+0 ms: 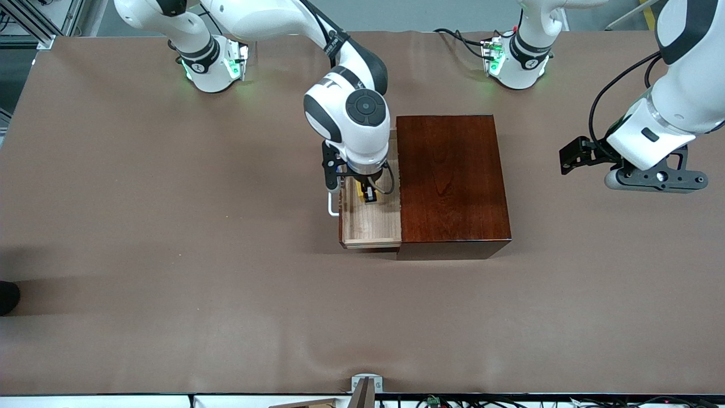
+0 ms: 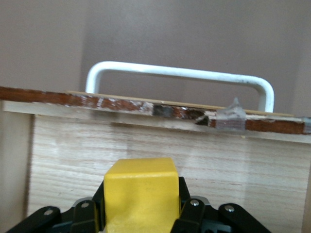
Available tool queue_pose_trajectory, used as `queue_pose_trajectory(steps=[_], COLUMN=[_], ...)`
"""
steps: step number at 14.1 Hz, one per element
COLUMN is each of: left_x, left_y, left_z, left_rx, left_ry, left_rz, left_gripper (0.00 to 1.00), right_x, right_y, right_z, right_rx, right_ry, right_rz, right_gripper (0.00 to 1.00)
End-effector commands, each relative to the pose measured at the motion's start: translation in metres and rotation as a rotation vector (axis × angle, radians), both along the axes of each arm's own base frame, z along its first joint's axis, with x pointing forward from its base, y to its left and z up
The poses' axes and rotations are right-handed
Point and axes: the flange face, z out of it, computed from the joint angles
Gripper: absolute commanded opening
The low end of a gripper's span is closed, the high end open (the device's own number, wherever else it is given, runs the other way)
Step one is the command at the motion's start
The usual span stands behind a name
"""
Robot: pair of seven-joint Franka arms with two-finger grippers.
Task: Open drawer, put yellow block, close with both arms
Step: 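Carry the yellow cube over the open drawer with the right gripper and lower it, then open the right gripper and withdraw it from the drawer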
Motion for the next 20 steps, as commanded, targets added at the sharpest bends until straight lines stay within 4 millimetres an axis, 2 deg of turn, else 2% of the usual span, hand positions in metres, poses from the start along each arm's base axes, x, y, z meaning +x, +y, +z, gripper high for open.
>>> queue_pose_trajectory(steps=[1,4,8,10,11,12,17,20], left_x=[-0.004,-0.004,-0.003,-0.004,-0.004,-0.003,-0.003,-0.002], left_y=[0.001,0.002,0.001,-0.001,-0.001,-0.001,0.0,-0.001], left_z=[0.003,0.002,0.006,0.009,0.009,0.008,0.008,0.005], left_rx=[-0.013,-0.013,-0.017,-0.015,-0.014,-0.016,-0.016,-0.023], left_ry=[-0.012,-0.012,-0.02,-0.027,-0.026,-0.025,-0.024,-0.016], left_rz=[0.004,0.005,0.004,0.0,0.0,0.001,0.002,0.003], left_gripper=[1.0,1.0,1.0,1.0,1.0,1.0,1.0,1.0], right_x=[-0.001,-0.002,0.003,0.005,0.01,0.015,0.038,0.057], right_y=[0.011,0.013,0.004,-0.003,-0.01,-0.022,-0.098,-0.163], right_z=[-0.003,0.004,0.018,0.039,0.057,0.077,0.14,0.167], right_rx=[0.015,0.021,0.009,0.011,0.03,0.038,0.038,0.111], right_ry=[-0.014,-0.025,-0.025,-0.03,-0.042,-0.041,0.041,0.108], right_rz=[-0.022,-0.017,-0.018,0.009,0.056,0.097,0.27,0.399], right_gripper=[1.0,1.0,1.0,1.0,1.0,1.0,1.0,1.0])
